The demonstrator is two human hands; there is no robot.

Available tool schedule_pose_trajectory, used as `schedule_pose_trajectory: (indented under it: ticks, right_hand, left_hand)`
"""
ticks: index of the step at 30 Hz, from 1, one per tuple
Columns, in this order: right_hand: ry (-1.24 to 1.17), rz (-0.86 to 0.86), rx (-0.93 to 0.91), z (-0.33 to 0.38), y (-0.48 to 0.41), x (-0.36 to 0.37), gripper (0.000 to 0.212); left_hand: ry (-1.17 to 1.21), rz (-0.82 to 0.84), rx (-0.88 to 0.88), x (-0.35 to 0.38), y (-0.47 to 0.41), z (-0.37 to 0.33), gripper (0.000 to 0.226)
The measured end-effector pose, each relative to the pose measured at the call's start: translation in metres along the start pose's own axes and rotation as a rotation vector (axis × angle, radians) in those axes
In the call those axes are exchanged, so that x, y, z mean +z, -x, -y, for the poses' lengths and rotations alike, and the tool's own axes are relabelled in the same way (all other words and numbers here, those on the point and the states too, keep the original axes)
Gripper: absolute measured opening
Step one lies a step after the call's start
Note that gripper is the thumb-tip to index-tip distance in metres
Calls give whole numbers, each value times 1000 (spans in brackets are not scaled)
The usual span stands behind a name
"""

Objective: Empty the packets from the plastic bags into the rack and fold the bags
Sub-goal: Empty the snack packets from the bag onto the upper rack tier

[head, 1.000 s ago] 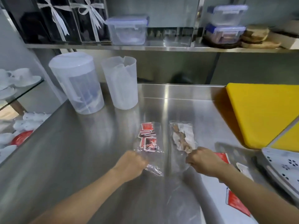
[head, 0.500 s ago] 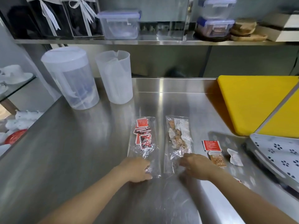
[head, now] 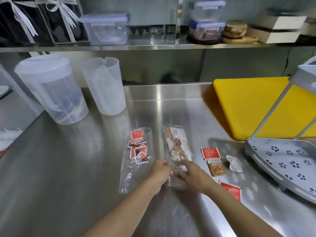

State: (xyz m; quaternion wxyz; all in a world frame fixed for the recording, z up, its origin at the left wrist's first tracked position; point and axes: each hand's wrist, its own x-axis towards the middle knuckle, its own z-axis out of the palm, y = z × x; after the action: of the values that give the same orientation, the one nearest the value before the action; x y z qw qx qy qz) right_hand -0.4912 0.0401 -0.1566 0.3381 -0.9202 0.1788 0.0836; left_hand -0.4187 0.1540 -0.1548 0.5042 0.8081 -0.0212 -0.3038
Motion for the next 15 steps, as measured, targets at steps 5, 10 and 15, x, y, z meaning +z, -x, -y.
schedule_pose_trajectory:
  ticks: [5,10,15]
  right_hand:
    - [-154,11,1,7,4,-6,84]
    - [-250,-93,67,7,2,-19,53]
    - [-645,-133,241,-15,-5,-26,40]
  left_hand:
    - [34,121,120,13,5,-18,23]
    - [-47,162,218,25,6,-22,8]
    - [-257,-131,162,19,-10,-8,26]
